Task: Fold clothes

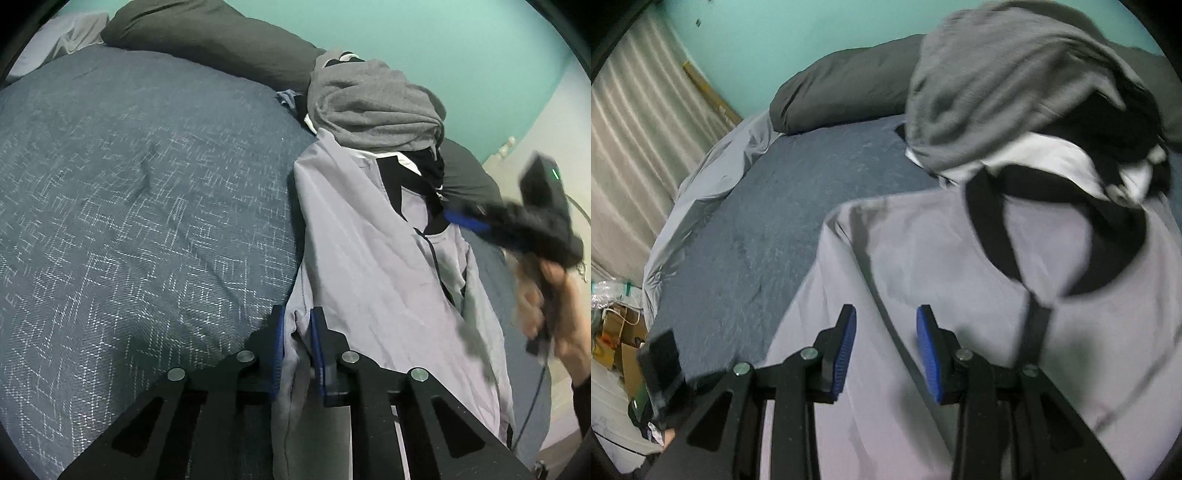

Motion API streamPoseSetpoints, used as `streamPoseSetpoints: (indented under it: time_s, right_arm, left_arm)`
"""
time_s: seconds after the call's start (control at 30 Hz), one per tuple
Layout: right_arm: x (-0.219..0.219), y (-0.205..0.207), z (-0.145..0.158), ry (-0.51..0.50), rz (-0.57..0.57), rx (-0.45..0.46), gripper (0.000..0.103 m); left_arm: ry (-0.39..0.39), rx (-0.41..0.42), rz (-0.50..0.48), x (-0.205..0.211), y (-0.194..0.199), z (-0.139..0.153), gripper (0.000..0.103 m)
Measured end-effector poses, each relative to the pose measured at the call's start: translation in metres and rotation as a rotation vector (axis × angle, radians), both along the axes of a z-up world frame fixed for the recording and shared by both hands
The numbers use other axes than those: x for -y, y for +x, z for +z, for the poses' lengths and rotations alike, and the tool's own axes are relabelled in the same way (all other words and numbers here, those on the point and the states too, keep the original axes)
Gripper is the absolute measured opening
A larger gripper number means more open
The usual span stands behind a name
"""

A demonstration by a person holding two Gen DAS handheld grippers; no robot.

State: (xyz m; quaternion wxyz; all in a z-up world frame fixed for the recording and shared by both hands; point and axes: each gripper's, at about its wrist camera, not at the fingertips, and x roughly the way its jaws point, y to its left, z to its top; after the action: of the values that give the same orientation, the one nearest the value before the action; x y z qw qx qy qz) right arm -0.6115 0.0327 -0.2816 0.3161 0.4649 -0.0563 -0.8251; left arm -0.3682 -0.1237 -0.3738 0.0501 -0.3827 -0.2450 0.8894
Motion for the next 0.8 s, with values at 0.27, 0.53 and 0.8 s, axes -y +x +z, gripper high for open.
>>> streamPoseSetpoints:
  time_s: [0.27, 0.53, 0.8]
  right_arm:
    - [0.075, -0.038, 0.001, 0.079, 0.094, -0.027, 0.035]
    - [0.122, -0.064, -0.015, 0.144, 0.141, 0.005, 0.035]
    - [0.134, -0.077, -0.020, 0.122, 0.129, -0.007, 0.006]
  left_arm:
    - [0.025, -0.021, 0.005, 0.003, 0.005, -0.004, 0.014]
    - [0.031, -0.021, -0.005, 0.001, 0.006, -0.006, 0.014]
    - [0.024, -0.015, -0.010, -0.001, 0.007, -0.006, 0.014]
